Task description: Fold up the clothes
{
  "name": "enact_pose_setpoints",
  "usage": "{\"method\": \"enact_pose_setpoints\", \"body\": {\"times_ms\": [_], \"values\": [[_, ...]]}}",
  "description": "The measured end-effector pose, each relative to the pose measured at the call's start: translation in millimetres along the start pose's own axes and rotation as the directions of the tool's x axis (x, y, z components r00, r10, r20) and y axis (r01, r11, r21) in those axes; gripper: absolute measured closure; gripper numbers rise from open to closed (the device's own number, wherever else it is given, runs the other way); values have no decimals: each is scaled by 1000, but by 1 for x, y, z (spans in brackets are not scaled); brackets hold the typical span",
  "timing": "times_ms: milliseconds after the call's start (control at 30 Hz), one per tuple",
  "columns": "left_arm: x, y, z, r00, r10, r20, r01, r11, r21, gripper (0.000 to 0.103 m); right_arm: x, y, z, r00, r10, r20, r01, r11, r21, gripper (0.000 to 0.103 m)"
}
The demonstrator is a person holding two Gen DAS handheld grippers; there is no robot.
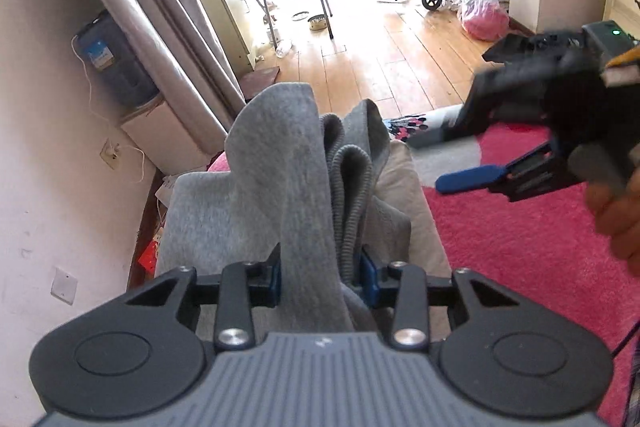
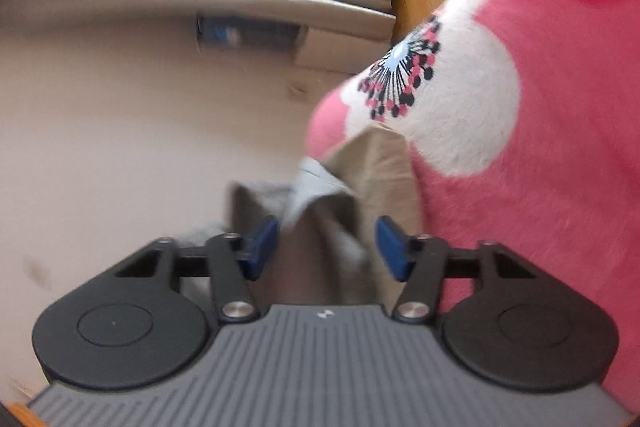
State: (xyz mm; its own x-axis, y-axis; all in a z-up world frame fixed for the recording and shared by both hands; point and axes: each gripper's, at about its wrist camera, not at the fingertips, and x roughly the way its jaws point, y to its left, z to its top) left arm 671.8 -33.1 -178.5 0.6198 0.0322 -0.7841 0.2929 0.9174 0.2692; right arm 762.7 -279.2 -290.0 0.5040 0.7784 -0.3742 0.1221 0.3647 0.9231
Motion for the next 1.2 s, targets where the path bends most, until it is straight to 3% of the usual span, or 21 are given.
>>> {"method": "enact_pose_setpoints", "body": {"times_ms": [67,200,300,433,667,700,733,833,933,1033,1067,1133,1200], "values": [[-1,1,0,1000,-4,3,4,1000,-1,65,14,16,-3,996,-87,-10,84,978,-192,58],[-1,4,-2,1000,-11,9,11,1000,-1,65,35,36,-7,984,-178,0,156,865,-477,59],[0,7,-3,1000,-17,16,17,1000,-10,65,42,40,-5,984,-176,13,153,814,-561,62],[-2,10,-6,999,-23,25,23,1000,-15,65,55,48,-5,975,-216,52,192,703,-685,78],[-3,14,-10,998,-39,42,41,999,-31,65,77,63,-18,968,-251,15,149,521,-840,80],[-4,14,-10,998,-40,44,42,999,-31,65,80,63,-19,967,-255,27,157,504,-849,85],[-4,14,-10,998,-42,44,44,999,-32,65,80,66,-20,964,-260,54,177,480,-859,96],[-3,13,-10,998,-48,45,50,998,-32,65,68,85,-22,946,-258,195,276,331,-902,97],[0,11,-10,998,-53,45,54,998,-29,65,61,104,-28,923,-234,306,344,144,-928,97],[3,10,-9,998,-55,38,56,998,-28,65,74,98,-45,881,-291,373,372,-61,-926,96],[5,10,-9,998,-57,37,58,998,-29,65,77,91,-48,861,-306,405,398,-90,-913,89],[7,8,-8,998,-60,34,61,998,-25,65,82,78,-56,817,-334,470,450,-139,-882,73],[9,6,-9,998,-61,35,62,998,-13,65,62,65,-41,790,-356,499,550,53,-834,73]]}}
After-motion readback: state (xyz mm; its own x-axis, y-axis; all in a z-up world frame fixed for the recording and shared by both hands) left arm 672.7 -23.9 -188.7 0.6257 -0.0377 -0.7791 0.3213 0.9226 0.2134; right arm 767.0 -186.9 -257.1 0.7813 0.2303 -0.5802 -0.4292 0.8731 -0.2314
